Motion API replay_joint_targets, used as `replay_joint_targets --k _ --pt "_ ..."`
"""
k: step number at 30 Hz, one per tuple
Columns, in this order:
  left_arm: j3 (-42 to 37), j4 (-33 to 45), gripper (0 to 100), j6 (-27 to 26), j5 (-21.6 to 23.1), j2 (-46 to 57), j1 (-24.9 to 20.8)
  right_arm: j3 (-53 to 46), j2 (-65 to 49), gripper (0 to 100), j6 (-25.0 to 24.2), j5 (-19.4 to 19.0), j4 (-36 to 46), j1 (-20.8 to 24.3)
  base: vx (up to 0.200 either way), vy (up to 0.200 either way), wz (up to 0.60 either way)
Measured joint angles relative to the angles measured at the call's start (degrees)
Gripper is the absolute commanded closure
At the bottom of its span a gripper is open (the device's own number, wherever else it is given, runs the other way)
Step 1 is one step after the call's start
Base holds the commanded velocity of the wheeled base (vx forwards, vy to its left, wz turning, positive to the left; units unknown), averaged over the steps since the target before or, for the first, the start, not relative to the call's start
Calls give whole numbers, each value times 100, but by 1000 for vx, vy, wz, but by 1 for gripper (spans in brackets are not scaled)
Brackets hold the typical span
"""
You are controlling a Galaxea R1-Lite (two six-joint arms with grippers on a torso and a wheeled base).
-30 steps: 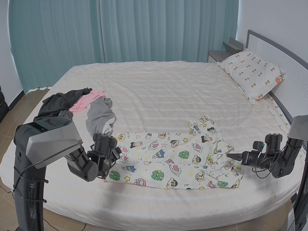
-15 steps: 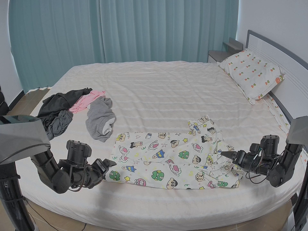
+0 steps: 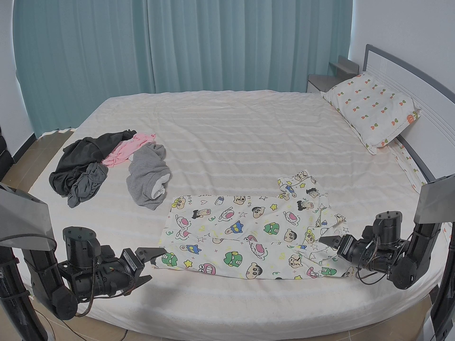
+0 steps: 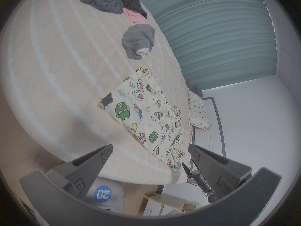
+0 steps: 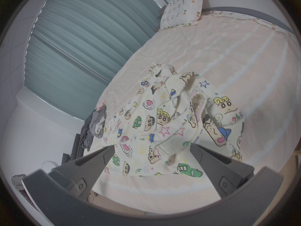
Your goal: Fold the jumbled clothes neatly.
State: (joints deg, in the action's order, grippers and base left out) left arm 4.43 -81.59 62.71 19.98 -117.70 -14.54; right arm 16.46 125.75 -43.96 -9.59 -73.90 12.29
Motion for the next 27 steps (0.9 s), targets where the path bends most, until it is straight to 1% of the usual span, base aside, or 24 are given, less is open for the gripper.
replay_joint_targets --k 4,6,9,15,21,27 --pt "-93 -27 0 5 5 -77 -23 7 195 0 15 -41 -44 -63 0 0 0" --pt "-110 -27 0 2 0 -104 -33 40 300 0 22 -162 -211 -132 0 0 0" --pt "-121 -27 0 0 0 -126 -37 88 463 0 30 -219 -397 -216 0 0 0" --pt "-127 -28 0 -4 -4 -151 -44 178 901 0 215 -215 -699 -276 0 0 0" --pt "-127 -30 0 -20 -15 -167 -65 294 1133 0 241 -187 -714 -279 0 0 0" --pt "-126 -41 0 -37 -145 -215 -119 316 1248 0 244 -122 -708 -278 0 0 0"
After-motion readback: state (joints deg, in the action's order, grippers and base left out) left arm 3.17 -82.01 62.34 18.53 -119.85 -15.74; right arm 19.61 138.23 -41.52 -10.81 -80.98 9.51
